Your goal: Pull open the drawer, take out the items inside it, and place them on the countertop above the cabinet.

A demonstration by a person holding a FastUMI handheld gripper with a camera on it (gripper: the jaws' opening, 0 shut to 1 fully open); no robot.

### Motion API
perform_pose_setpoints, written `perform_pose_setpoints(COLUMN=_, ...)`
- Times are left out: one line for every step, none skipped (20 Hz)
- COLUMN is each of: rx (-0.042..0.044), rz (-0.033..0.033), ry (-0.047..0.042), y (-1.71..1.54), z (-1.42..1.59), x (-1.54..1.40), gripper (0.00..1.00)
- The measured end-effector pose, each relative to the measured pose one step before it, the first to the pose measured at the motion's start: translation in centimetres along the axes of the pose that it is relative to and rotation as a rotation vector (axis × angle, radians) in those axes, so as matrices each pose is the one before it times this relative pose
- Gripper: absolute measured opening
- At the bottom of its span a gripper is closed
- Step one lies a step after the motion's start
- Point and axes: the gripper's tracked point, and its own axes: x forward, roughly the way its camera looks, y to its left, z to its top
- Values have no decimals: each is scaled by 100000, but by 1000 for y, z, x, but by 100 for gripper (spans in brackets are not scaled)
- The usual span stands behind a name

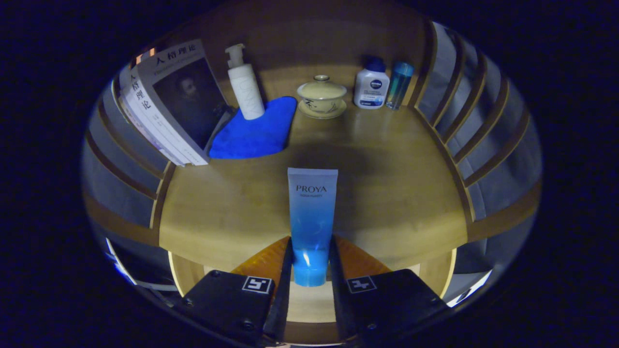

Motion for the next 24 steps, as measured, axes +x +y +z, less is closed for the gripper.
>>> perform_pose_setpoints(rx=303, rz=-459, ry=1373, y=-100, z=-117, x=279, gripper=43)
perform_pose_setpoints(rx=371, rz=-509, ry=565, y=-179, z=66, x=283, gripper=43)
perform_pose_setpoints(rx=37, rz=-586, ry=160, y=3, z=9, x=82, gripper=43)
perform_pose_setpoints(rx=17, rz=-473, ry=11, y=-4, z=-39, x=22, gripper=43)
perform_pose_setpoints(rx=-39, rz=-117, ry=477, y=-35, z=-47, x=85, gripper=42)
perform_pose_setpoints(rx=226, rz=-161, ry=568, y=-43, z=7, x=166, gripper=43)
perform_pose_setpoints(rx=13, rz=18, ry=204, y=4, z=-24, x=74, gripper=43)
perform_pose_setpoints(rx=-254, rz=8, ry=241, y=-11, z=41, x=265, gripper=43)
perform_pose_setpoints(rx=291, rz=-316, ry=-339, y=-43, z=74, x=135, gripper=43)
perform_pose_setpoints(rx=-114, rz=-298, ry=-265, y=-81, z=119, x=9, gripper=43)
perform_pose_setpoints(rx=72, rz=989, ry=-702, y=187, z=128, x=-9, gripper=45)
perform_pose_setpoints(rx=-212, rz=257, ry=-517, y=62, z=9, x=-26, gripper=47)
perform_pose_setpoints(rx=602, rz=-444, ry=-820, y=-81, z=159, x=-215, gripper=49)
perform_pose_setpoints(rx=136, rz=-596, ry=-741, y=-58, z=7, x=25, gripper=50)
perform_pose_setpoints(rx=-132, rz=-328, ry=-657, y=2, z=113, x=-290, gripper=51)
perform_pose_setpoints(rx=-173, rz=-219, ry=-1090, y=63, z=102, x=-245, gripper=51)
perform_pose_setpoints(rx=-425, rz=12, ry=-1007, y=146, z=18, x=-286, gripper=51)
perform_pose_setpoints(rx=-294, rz=-62, ry=-759, y=61, z=-34, x=-352, gripper=51)
perform_pose_setpoints(rx=-498, rz=510, ry=-679, y=208, z=-23, x=-378, gripper=51)
perform_pose_setpoints(rx=-474, rz=409, ry=-822, y=211, z=-72, x=-403, gripper=51)
perform_pose_setpoints(rx=-435, rz=219, ry=-822, y=117, z=-32, x=-390, gripper=51)
perform_pose_setpoints(rx=-330, rz=-48, ry=-736, y=30, z=-115, x=-324, gripper=51)
perform_pose_setpoints(rx=-583, rz=489, ry=-755, y=206, z=-214, x=-347, gripper=51)
perform_pose_setpoints(rx=-397, rz=17, ry=-833, y=50, z=-218, x=-314, gripper=51)
